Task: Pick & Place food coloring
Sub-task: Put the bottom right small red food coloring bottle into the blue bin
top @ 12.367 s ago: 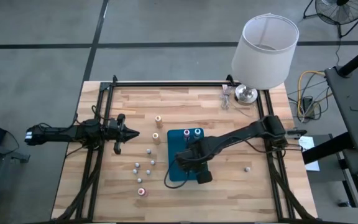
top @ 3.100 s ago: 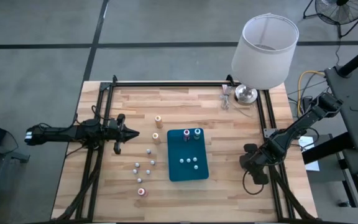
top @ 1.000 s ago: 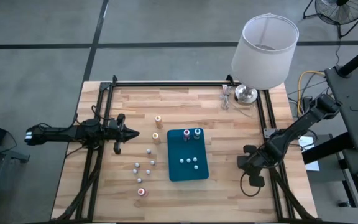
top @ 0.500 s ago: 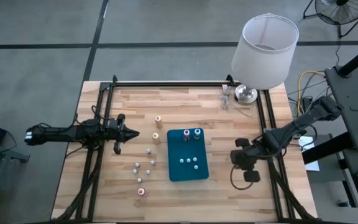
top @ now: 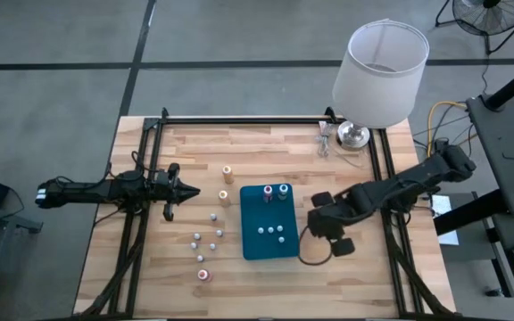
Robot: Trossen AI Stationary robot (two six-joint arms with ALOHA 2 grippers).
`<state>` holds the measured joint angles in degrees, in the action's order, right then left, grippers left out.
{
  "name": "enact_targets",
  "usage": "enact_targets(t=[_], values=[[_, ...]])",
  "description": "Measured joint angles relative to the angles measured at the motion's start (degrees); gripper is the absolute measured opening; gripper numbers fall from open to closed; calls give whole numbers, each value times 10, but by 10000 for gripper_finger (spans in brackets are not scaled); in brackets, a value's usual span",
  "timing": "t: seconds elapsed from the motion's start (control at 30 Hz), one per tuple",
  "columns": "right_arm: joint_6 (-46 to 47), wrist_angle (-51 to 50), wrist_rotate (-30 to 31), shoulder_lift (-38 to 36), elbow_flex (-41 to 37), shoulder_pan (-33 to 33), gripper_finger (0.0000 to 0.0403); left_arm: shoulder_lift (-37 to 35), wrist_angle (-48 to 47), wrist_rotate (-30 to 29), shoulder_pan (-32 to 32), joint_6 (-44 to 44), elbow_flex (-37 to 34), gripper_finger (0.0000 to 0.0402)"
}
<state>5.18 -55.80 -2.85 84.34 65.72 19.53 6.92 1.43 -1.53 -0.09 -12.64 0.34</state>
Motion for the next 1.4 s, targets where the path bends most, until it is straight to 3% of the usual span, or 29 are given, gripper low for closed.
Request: enact_targets(t=[0.57,0.83,1.03,1.4], values=[[-82,-54,-2,84,120,-92,59,0,0,0,0,0,0,0],[-101,-63,-2,80,124,-134,59,0,0,0,0,0,0,0],[-73,-53,0,84,141,-156,59,0,0,0,0,0,0,0],[-3,-48,-21,126,205,-125,59,0,0,0,0,0,0,0]])
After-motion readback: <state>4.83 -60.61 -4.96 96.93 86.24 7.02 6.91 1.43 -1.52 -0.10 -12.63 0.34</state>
